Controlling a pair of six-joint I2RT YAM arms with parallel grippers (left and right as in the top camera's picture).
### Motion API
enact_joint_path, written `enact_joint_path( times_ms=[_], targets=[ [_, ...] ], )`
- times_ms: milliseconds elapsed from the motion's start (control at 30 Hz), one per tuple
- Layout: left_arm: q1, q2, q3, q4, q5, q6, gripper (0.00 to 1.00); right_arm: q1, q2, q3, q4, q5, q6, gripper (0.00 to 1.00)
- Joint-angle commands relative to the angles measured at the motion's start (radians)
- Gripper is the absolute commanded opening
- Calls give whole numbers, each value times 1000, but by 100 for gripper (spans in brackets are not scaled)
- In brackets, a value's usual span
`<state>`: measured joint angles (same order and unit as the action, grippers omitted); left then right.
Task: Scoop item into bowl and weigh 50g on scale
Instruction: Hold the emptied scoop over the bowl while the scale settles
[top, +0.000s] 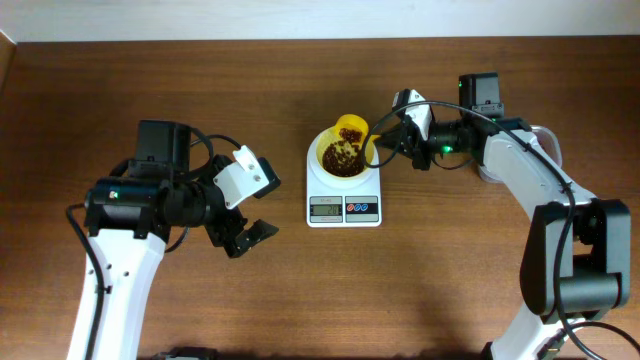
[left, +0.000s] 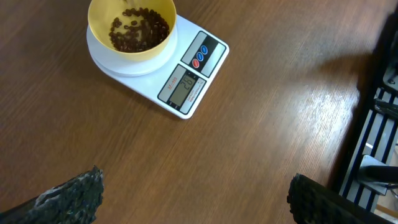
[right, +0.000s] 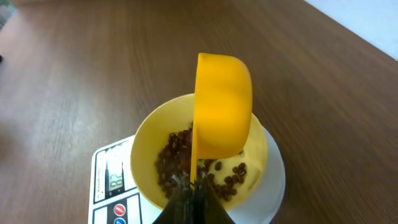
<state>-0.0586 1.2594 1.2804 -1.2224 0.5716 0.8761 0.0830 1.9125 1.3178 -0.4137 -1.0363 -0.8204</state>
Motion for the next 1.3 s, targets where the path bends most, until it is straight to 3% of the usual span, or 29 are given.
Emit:
enact_joint_path(
  times_ms=[0, 300, 367, 467, 567, 667, 733, 1267],
  targets=[
    [3, -16, 14, 2, 4, 19, 99, 2, 8, -7, 19, 21, -14, 4],
    [3, -16, 14, 2, 4, 19, 99, 1, 3, -7, 34, -83, 12, 4],
    [3, -16, 14, 2, 4, 19, 99, 2, 8, -7, 40, 10, -16, 4],
    [3, -16, 14, 2, 4, 19, 99, 0, 1, -7, 24, -92, 1, 4],
    [3, -16, 14, 2, 4, 19, 99, 2, 8, -7, 28, 35, -44, 4],
    [3, -16, 14, 2, 4, 19, 99, 1, -3, -7, 23, -81, 8, 4],
    [3, -16, 14, 2, 4, 19, 99, 1, 5, -7, 41, 23, -47, 4],
    [3, -16, 14, 2, 4, 19, 99, 4, 5, -7, -23, -25, -10, 4]
  ],
)
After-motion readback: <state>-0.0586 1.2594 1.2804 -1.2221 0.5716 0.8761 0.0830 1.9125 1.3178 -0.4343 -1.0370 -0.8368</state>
